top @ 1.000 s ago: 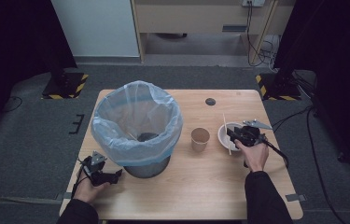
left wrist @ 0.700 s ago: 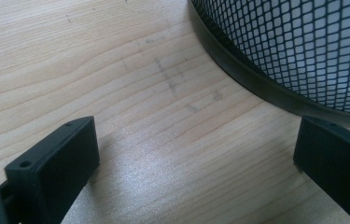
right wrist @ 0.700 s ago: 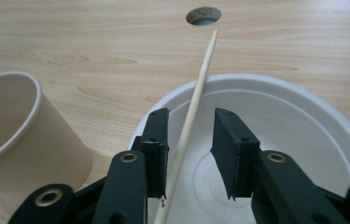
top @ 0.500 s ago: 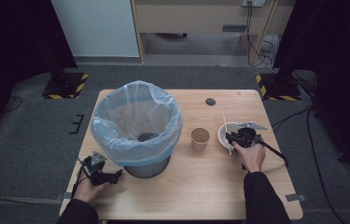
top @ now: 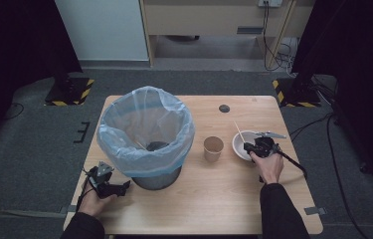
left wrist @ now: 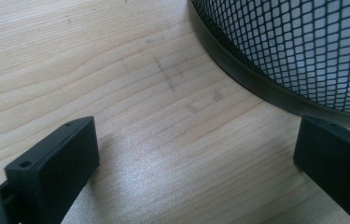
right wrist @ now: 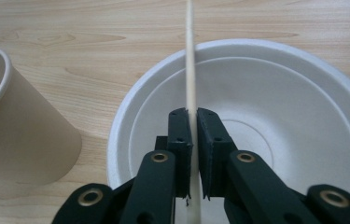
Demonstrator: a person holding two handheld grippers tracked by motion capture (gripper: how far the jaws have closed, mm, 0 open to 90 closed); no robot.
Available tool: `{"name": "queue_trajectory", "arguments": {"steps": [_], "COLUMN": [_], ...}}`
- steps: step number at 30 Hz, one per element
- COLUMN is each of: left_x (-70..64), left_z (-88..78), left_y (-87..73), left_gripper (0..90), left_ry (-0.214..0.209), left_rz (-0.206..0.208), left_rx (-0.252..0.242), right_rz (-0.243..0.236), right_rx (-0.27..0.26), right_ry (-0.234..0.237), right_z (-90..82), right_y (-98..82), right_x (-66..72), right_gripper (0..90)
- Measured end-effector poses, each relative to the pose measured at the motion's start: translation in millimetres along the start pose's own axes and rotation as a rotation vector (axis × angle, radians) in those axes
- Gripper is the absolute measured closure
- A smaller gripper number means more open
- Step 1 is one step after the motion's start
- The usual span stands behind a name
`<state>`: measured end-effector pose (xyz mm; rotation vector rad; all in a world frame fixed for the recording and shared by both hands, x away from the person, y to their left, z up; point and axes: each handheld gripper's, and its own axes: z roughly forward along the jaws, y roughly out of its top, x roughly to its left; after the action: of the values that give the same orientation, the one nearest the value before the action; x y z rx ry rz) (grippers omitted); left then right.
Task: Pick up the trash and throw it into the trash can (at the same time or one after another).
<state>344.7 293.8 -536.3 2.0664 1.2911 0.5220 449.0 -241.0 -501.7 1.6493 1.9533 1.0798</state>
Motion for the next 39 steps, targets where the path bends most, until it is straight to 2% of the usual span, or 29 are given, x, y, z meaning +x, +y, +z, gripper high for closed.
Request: {"name": "queue_trajectory", "arguments": {"steps": [4, 12, 14, 16, 17, 27, 39], "left_x": [0.0, -0.1, -0.4, -0.5, -0.6, -0.8, -0.9], "left_z": [0.0, -0.1, 0.0, 0.0, 0.1, 0.2, 0.4], "left_y": [0.0, 0.0, 0.1, 0.1, 0.2, 0.3, 0.4], "left_gripper": [0.0, 0.0, 0.0, 0.0, 0.0, 0.0, 0.0], "left_ry": [0.0, 0.001, 0.001, 0.001, 0.001, 0.0, 0.0], "left_rz": [0.0, 0.0, 0.0, 0.0, 0.0, 0.0, 0.001], "left_rx": [0.0, 0.001, 0.001, 0.001, 0.001, 0.001, 0.0], "right_rz": [0.003, 0.017, 0.017, 0.019, 0.02, 0.058, 0.061], "right_rx": [0.0, -0.057, -0.096, -0.105, -0.128, -0.234, -0.358], "right_ry": [-0.003, 0.008, 0.019, 0.023, 0.028, 0.075, 0.116], "right_z": [-1.5, -11.3, -17.6, -19.0, -22.8, -43.9, -67.3], "right_y": [0.5, 6.2, 10.6, 11.5, 13.9, 26.4, 41.8], "right_x": [-0.9, -2.3, -1.5, -1.2, -1.3, -2.2, 2.6], "right_gripper": [85.5, 85.6, 85.6, 85.7, 85.7, 85.7, 85.8]}}
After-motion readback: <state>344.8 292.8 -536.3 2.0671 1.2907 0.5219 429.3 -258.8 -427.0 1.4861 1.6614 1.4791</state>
